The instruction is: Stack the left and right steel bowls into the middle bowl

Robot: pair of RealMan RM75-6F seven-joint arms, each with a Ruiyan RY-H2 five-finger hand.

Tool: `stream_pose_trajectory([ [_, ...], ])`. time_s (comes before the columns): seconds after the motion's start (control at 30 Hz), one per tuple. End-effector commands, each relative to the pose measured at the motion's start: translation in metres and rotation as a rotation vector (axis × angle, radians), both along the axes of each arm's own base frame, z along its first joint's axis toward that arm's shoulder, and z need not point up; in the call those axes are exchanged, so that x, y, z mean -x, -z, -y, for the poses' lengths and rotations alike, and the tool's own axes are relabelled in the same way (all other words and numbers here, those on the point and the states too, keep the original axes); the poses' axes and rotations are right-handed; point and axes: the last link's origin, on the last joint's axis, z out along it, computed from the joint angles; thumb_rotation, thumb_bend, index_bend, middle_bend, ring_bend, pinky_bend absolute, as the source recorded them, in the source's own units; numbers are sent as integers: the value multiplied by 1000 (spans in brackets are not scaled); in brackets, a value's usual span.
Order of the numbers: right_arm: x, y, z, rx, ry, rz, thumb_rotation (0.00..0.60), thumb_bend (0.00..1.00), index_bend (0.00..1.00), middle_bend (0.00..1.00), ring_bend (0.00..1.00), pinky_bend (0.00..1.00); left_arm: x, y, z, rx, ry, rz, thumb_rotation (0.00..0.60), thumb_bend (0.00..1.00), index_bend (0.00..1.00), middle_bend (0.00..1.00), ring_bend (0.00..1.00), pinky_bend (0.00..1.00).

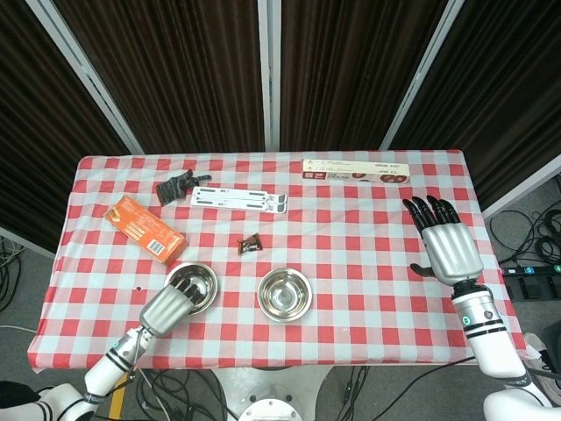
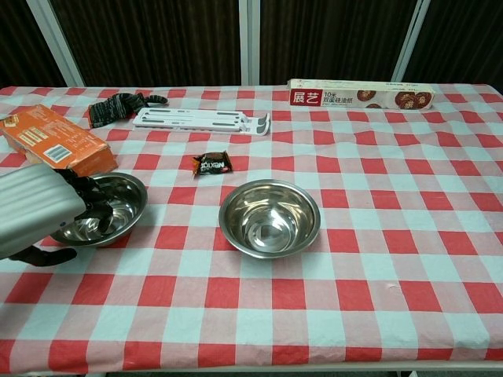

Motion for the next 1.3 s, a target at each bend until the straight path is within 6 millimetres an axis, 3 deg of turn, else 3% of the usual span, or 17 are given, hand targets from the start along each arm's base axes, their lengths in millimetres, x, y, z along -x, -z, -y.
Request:
stream_pose_trajectory([
  [0.03,1,0,0,-5,6,18,600,0,21,70,0,81,0,2,-1,-6,17,-7,600,268,528,523,383,448],
  [0.4,6,-3,0,-4,16,14,600,0,11,67,0,79,-1,8,-6,-29,61,-13,600,350,630,621,415,454],
  [0.93,11,-2,0,-7,27,14,600,0,3,67,0,78,-5,4,-5,-44,88,6,600,369,672,670,467,482],
  [1.3,10,-4,1,4,25,17,600,0,2,67,0,78,-21,-4,-5,-63,131,60,600,373,677,672,471,481],
])
